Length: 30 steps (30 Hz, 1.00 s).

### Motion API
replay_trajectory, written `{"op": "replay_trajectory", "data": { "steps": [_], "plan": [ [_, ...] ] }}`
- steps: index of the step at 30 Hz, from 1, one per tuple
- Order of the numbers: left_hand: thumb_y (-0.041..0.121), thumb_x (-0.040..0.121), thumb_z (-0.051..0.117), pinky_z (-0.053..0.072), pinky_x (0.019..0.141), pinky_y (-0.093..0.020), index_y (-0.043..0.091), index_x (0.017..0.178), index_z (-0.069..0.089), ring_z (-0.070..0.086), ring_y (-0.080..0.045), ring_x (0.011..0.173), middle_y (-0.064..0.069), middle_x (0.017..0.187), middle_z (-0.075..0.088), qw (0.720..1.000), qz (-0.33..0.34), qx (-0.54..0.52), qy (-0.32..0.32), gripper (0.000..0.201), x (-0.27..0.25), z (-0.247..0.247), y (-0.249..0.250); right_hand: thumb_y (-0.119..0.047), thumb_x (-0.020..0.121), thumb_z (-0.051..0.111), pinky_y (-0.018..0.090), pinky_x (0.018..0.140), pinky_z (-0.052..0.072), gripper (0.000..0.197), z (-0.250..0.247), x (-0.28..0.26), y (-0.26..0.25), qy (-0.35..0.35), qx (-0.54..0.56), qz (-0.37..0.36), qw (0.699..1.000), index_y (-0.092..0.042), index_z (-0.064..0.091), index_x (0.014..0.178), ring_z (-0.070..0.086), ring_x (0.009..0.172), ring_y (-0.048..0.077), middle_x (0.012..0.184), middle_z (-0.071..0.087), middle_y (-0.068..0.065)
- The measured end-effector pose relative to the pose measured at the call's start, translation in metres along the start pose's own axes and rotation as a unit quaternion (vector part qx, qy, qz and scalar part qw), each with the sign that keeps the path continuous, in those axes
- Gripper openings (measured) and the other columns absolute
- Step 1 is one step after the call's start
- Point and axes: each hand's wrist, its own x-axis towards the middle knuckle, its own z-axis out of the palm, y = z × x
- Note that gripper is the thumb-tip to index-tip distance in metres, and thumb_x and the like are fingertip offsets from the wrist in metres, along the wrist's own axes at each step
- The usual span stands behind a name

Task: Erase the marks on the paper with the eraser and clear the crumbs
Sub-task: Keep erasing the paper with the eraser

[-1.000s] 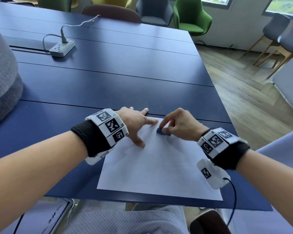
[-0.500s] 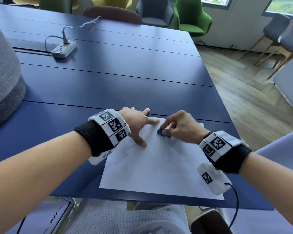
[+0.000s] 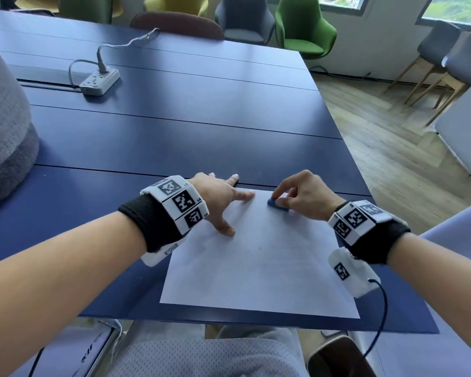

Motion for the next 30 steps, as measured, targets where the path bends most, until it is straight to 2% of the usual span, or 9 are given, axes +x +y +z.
{"op": "replay_trajectory", "data": {
  "steps": [2, 5, 10, 15, 17, 20, 25, 28, 30],
  "plan": [
    [0.069, 0.075, 0.067, 0.033, 0.107, -0.046, 0.052, 0.151, -0.001, 0.016, -0.043, 0.146, 0.004, 0.164, -0.008, 1.000, -0.001, 0.002, 0.001, 0.103, 0.001, 0.000, -0.001, -0.020, 0.079, 0.073, 0.017, 0.053, 0.044, 0.005, 0.004, -0.004, 0.000, -0.018, 0.006, 0.001, 1.000, -0.025, 0.075, 0.080, 0.057, 0.053, 0.008, 0.063, 0.068, 0.003],
    [0.069, 0.075, 0.067, 0.034, 0.107, -0.046, 0.053, 0.151, -0.001, 0.016, -0.043, 0.146, 0.004, 0.164, -0.008, 1.000, -0.002, 0.000, 0.001, 0.103, 0.001, 0.000, -0.002, -0.019, 0.080, 0.073, 0.011, 0.047, 0.040, 0.006, 0.012, -0.013, -0.007, -0.074, 0.008, -0.009, 0.997, -0.024, 0.076, 0.082, 0.052, 0.045, 0.000, 0.062, 0.068, 0.001],
    [0.069, 0.075, 0.066, 0.033, 0.106, -0.047, 0.052, 0.151, -0.001, 0.018, -0.043, 0.145, 0.002, 0.164, -0.007, 1.000, -0.001, 0.004, 0.002, 0.102, 0.000, -0.001, -0.002, -0.021, 0.080, 0.074, 0.017, 0.059, 0.040, 0.004, 0.006, 0.007, -0.008, 0.023, 0.008, 0.016, 1.000, -0.024, 0.073, 0.083, 0.053, 0.053, 0.001, 0.061, 0.059, -0.005],
    [0.072, 0.074, 0.064, 0.035, 0.106, -0.045, 0.052, 0.150, -0.003, 0.020, -0.041, 0.145, 0.004, 0.164, -0.007, 1.000, -0.005, 0.014, 0.002, 0.104, 0.001, -0.001, -0.001, -0.018, 0.082, 0.071, 0.004, 0.045, 0.037, 0.008, 0.018, -0.006, -0.017, -0.038, -0.006, -0.009, 0.999, -0.025, 0.075, 0.086, 0.052, 0.046, -0.001, 0.060, 0.062, -0.003],
    [0.072, 0.075, 0.064, 0.035, 0.105, -0.045, 0.052, 0.150, -0.004, 0.018, -0.041, 0.146, 0.004, 0.164, -0.007, 1.000, -0.004, 0.013, 0.002, 0.103, 0.001, -0.001, -0.001, -0.017, 0.082, 0.071, 0.003, 0.046, 0.037, 0.008, 0.014, 0.000, -0.017, -0.020, -0.003, -0.004, 1.000, -0.020, 0.075, 0.088, 0.053, 0.044, -0.004, 0.063, 0.064, 0.000],
    [0.071, 0.076, 0.064, 0.034, 0.105, -0.045, 0.052, 0.150, -0.003, 0.017, -0.042, 0.146, 0.004, 0.164, -0.007, 1.000, -0.004, 0.013, 0.004, 0.102, 0.000, -0.001, -0.001, -0.016, 0.081, 0.072, 0.009, 0.053, 0.041, 0.007, 0.011, 0.002, -0.017, 0.008, 0.003, 0.007, 1.000, -0.018, 0.076, 0.088, 0.053, 0.046, -0.001, 0.063, 0.064, 0.001],
    [0.071, 0.075, 0.064, 0.036, 0.105, -0.044, 0.051, 0.151, -0.002, 0.020, -0.041, 0.145, 0.004, 0.164, -0.006, 1.000, -0.007, 0.012, 0.007, 0.103, 0.001, 0.000, -0.002, -0.011, 0.080, 0.072, 0.008, 0.044, 0.038, 0.010, 0.019, -0.021, -0.027, -0.127, -0.022, -0.043, 0.991, -0.019, 0.076, 0.086, 0.050, 0.042, -0.002, 0.062, 0.063, 0.000],
    [0.071, 0.076, 0.064, 0.036, 0.105, -0.044, 0.051, 0.151, -0.002, 0.020, -0.042, 0.145, 0.004, 0.164, -0.007, 1.000, -0.004, 0.015, 0.005, 0.102, 0.000, 0.000, -0.001, -0.015, 0.081, 0.072, 0.009, 0.046, 0.040, 0.010, 0.011, -0.007, -0.019, -0.035, -0.018, -0.017, 0.999, -0.024, 0.076, 0.084, 0.051, 0.042, -0.003, 0.066, 0.064, 0.000],
    [0.071, 0.076, 0.064, 0.037, 0.104, -0.044, 0.050, 0.152, -0.001, 0.021, -0.041, 0.145, 0.004, 0.164, -0.007, 1.000, -0.005, 0.018, 0.007, 0.102, 0.000, 0.000, 0.000, -0.016, 0.081, 0.072, 0.012, 0.049, 0.041, 0.010, 0.013, -0.009, -0.015, -0.021, -0.009, -0.012, 1.000, -0.024, 0.076, 0.083, 0.051, 0.042, -0.002, 0.064, 0.064, -0.001]
  ]
}}
